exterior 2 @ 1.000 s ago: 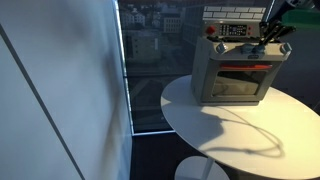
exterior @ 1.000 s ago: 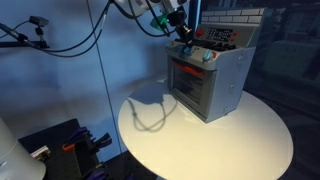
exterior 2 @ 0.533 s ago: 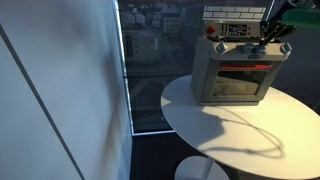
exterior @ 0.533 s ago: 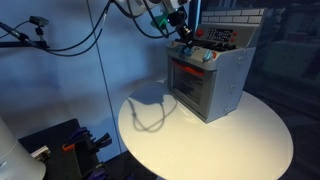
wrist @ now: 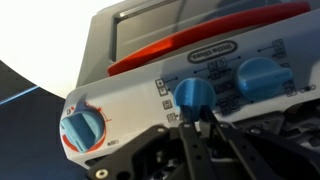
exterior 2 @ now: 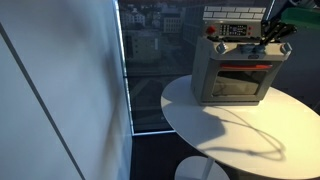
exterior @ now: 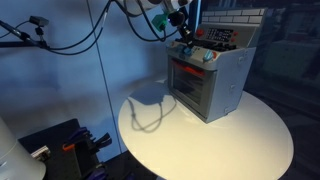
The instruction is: Turn the third knob from the left on the stove to the right
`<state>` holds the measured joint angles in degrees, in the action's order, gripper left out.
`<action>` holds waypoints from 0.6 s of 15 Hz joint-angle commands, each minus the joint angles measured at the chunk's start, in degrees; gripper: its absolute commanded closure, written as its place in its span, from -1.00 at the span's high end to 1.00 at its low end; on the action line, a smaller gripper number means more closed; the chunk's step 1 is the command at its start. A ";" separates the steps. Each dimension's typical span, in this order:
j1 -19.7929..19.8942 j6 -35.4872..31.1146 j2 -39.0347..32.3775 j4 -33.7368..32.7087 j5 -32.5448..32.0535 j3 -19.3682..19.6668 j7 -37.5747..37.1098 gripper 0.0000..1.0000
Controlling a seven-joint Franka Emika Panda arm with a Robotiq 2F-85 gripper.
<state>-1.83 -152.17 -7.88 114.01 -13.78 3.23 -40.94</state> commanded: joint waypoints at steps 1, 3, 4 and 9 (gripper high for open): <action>0.22 -1.58 -0.15 0.29 1.01 1.51 -3.78 -0.90; 0.23 -2.07 -0.01 0.61 1.31 1.70 -6.19 -0.90; 0.24 -2.39 0.07 0.78 1.34 1.76 -7.42 -0.90; 0.54 -5.13 0.71 2.30 0.62 1.93 -15.90 -0.91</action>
<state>-1.83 -154.75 -7.54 115.36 -12.83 3.79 -52.28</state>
